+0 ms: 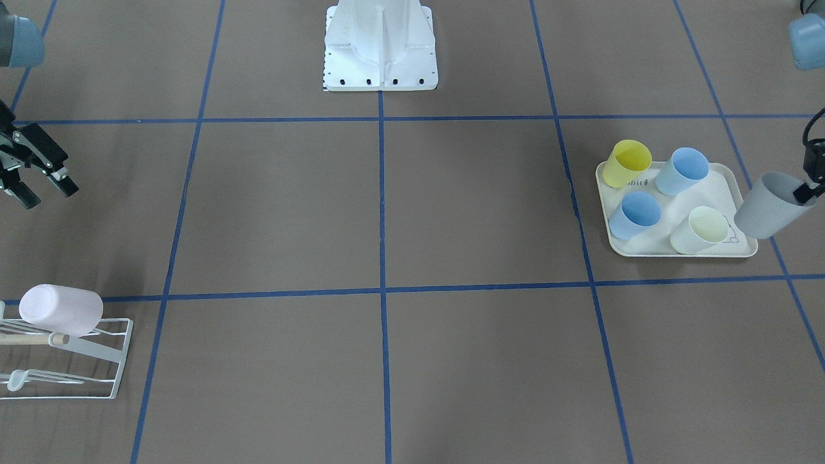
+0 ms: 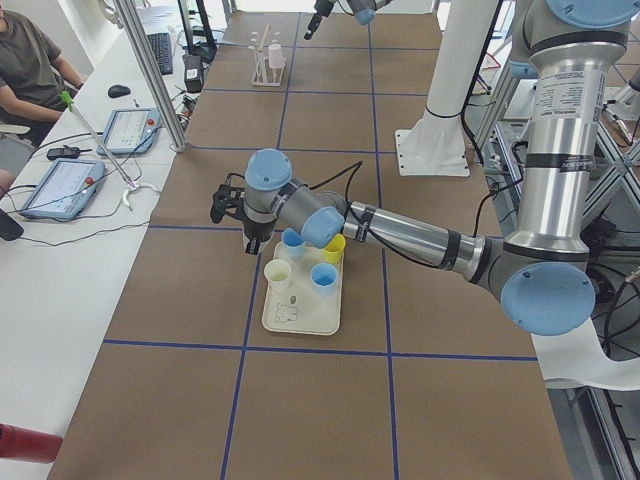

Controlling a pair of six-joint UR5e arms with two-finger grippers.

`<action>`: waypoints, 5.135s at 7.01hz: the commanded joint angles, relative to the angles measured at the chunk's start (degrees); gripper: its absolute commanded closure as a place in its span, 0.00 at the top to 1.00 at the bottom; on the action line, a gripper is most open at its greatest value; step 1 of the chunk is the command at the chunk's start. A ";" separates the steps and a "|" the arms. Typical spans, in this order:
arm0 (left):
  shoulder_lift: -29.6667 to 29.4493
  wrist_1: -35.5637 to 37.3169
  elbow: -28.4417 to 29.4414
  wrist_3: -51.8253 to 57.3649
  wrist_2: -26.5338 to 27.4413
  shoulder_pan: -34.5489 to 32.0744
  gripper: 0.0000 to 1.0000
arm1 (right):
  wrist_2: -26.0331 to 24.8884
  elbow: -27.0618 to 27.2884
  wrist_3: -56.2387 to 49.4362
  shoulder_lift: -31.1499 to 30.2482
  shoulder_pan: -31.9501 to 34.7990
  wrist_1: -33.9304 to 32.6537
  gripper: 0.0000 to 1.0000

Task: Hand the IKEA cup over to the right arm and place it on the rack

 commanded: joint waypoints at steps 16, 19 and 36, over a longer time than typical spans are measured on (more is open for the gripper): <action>-31.78 -62.77 10.66 -98.53 38.13 45.71 0.00 | -11.11 0.89 78.83 29.34 -14.59 12.06 1.00; -33.52 -62.68 12.15 -98.27 38.22 45.89 0.00 | -11.20 0.63 78.83 29.34 -15.21 12.06 1.00; -32.13 -52.48 13.57 -81.57 37.78 44.75 0.99 | -11.35 -11.22 -4.44 8.51 11.68 6.53 0.00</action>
